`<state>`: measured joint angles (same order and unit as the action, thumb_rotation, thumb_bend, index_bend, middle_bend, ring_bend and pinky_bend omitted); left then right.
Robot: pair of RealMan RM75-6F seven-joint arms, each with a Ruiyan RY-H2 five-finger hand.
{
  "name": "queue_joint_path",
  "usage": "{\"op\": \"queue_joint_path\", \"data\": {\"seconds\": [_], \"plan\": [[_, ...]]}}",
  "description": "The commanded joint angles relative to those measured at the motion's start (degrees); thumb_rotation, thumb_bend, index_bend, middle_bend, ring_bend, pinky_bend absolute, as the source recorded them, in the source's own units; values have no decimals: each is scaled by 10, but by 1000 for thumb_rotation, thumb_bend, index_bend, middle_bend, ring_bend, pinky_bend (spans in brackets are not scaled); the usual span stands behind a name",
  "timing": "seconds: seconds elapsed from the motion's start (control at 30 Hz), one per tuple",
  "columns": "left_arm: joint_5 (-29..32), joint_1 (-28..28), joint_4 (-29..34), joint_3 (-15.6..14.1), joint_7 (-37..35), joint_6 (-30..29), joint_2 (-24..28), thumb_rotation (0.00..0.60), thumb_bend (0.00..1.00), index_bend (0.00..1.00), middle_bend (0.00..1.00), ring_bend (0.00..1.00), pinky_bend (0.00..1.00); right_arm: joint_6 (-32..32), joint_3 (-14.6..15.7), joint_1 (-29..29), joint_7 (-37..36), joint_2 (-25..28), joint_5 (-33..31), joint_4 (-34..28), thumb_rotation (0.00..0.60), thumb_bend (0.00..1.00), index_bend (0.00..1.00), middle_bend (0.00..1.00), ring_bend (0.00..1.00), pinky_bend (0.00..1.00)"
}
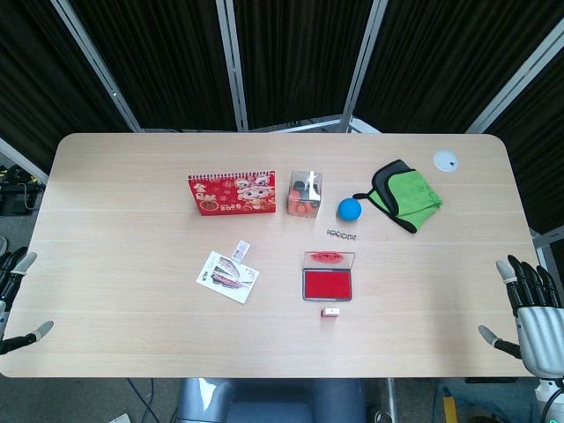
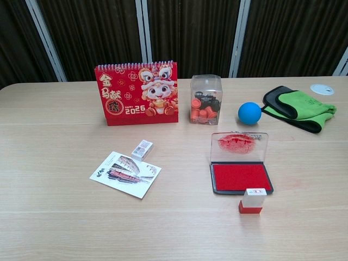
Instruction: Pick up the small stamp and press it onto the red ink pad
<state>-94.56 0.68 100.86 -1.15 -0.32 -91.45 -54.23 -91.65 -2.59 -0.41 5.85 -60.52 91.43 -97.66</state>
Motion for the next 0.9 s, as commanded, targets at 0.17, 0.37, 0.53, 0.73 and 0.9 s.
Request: {"op": "queue_joint_path", "data": {"seconds": [0.17, 0.37, 0.53, 0.73, 0.9], "plan": [[-1, -1, 0, -1, -2, -1, 2, 600, 0, 0, 0, 0, 0, 4, 1, 2, 1, -1, 0, 2, 600, 0, 0, 0, 0, 0], [7, 0, -4, 4, 9, 1, -5, 600, 0, 0, 0, 0, 0, 43, -13, 34, 36, -14, -3, 23, 600, 0, 0, 0, 370, 634], [39, 13, -4, 17, 21, 25, -16, 600, 0, 0, 0, 0, 0, 126, -27, 101, 66, -22, 10, 36, 600, 0, 0, 2, 659, 910], [56, 24, -15, 30, 53, 36, -43, 600, 0, 0, 0, 0, 0, 263, -34, 179, 66, -8, -23, -21, 600, 0, 95, 264, 891, 1000], [74, 32, -16, 35, 82, 51, -57, 600, 0, 0, 0, 0, 0, 325, -38, 222, 94, -38, -46, -35, 600, 0, 285, 406, 921, 1000]]}}
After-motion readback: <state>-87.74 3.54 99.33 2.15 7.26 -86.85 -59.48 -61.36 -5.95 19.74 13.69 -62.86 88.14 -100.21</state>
